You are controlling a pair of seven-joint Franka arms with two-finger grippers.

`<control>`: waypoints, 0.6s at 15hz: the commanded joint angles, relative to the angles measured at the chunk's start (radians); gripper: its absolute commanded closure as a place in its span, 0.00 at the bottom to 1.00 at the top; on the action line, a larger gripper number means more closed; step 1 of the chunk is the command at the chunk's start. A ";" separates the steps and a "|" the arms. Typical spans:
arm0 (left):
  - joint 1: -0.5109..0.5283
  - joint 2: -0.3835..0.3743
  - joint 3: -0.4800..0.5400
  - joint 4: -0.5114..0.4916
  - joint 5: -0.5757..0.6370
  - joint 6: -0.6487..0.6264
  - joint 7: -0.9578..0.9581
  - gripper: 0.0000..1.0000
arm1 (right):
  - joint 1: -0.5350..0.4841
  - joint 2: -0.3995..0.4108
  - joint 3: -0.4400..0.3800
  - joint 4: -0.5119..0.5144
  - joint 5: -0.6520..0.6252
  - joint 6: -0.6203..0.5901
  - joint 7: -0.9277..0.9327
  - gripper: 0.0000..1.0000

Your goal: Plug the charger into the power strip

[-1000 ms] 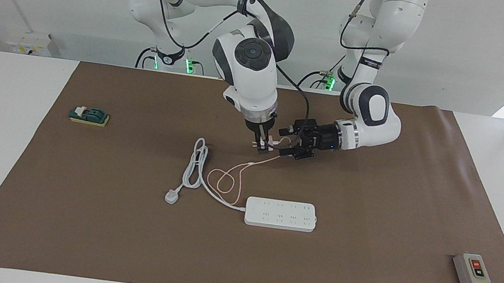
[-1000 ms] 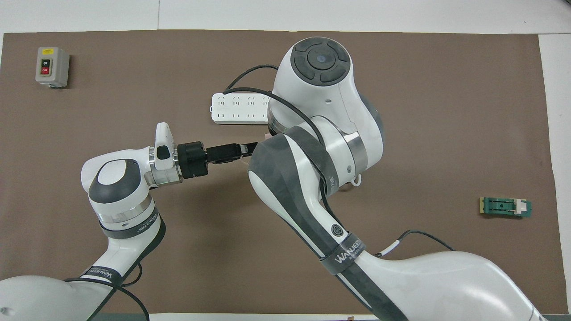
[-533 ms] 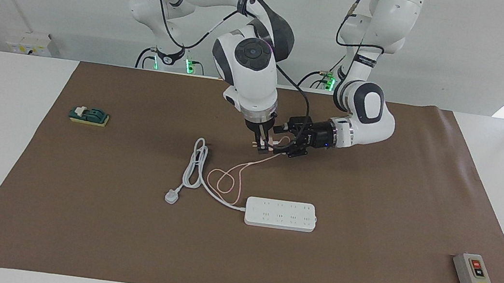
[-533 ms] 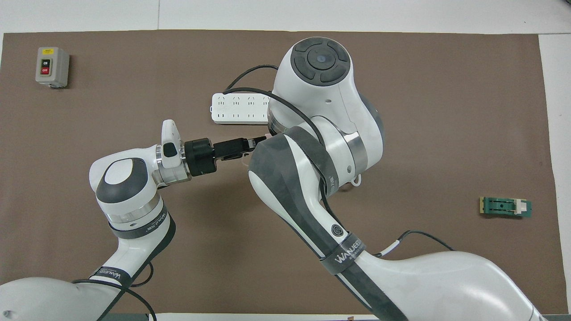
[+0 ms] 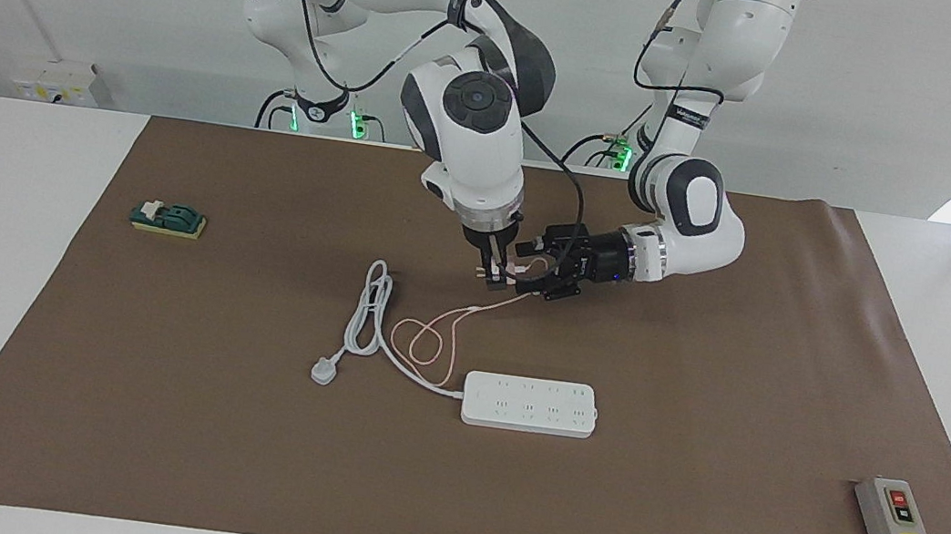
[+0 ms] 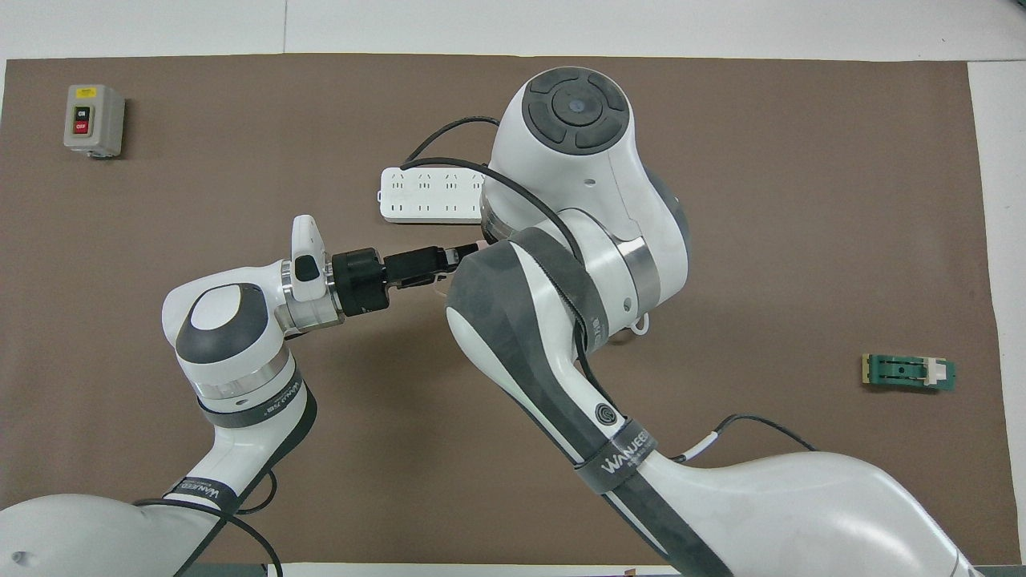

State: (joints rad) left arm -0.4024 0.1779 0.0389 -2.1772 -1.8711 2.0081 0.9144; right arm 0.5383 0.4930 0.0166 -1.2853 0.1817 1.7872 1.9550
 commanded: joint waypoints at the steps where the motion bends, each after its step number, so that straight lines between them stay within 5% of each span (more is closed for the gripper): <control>1: -0.029 0.011 0.009 0.020 -0.020 0.032 -0.006 0.00 | -0.001 0.010 0.005 0.021 -0.010 -0.006 0.012 1.00; 4: -0.027 0.011 0.009 0.019 -0.020 0.031 -0.006 0.01 | -0.001 0.010 0.005 0.021 -0.010 -0.006 0.012 1.00; 9: -0.029 0.011 0.009 0.014 -0.020 0.029 -0.006 0.66 | -0.001 0.010 0.005 0.021 -0.010 -0.006 0.012 1.00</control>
State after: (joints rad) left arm -0.4119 0.1792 0.0388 -2.1750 -1.8712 2.0154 0.9143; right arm 0.5384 0.4930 0.0166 -1.2853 0.1817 1.7872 1.9550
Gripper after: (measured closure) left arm 0.414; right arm 0.524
